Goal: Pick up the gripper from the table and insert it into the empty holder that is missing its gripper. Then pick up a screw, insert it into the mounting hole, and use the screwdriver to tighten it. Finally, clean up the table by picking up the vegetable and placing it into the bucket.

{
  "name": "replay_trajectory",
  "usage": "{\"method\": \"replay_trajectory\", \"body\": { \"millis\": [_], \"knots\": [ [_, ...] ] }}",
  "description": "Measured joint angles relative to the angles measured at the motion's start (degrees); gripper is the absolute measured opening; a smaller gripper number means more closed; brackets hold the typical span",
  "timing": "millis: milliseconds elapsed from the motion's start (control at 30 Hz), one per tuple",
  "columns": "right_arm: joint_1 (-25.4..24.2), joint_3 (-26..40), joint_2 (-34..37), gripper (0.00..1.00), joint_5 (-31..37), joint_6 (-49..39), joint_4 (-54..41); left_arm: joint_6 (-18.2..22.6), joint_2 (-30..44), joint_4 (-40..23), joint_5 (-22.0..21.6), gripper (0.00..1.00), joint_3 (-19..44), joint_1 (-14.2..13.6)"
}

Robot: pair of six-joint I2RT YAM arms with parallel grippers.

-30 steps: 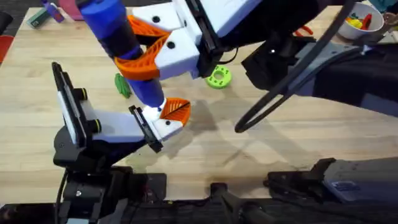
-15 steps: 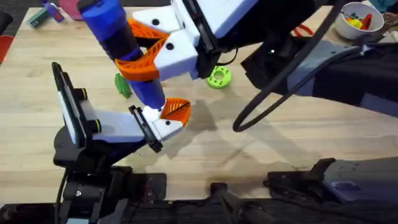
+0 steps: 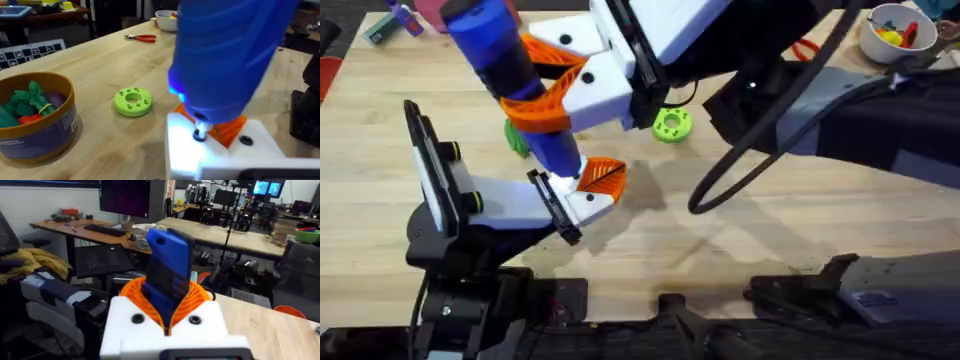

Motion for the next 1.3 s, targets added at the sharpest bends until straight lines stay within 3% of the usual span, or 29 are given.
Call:
{"method": "replay_trajectory", "body": {
  "millis": [1300],
  "knots": [
    [-0.3,0.0,0.3,0.024,-3.7,0.3,4.7,0.0,0.0,0.0,0.0,0.008,0.0,0.0]
  ]
}}
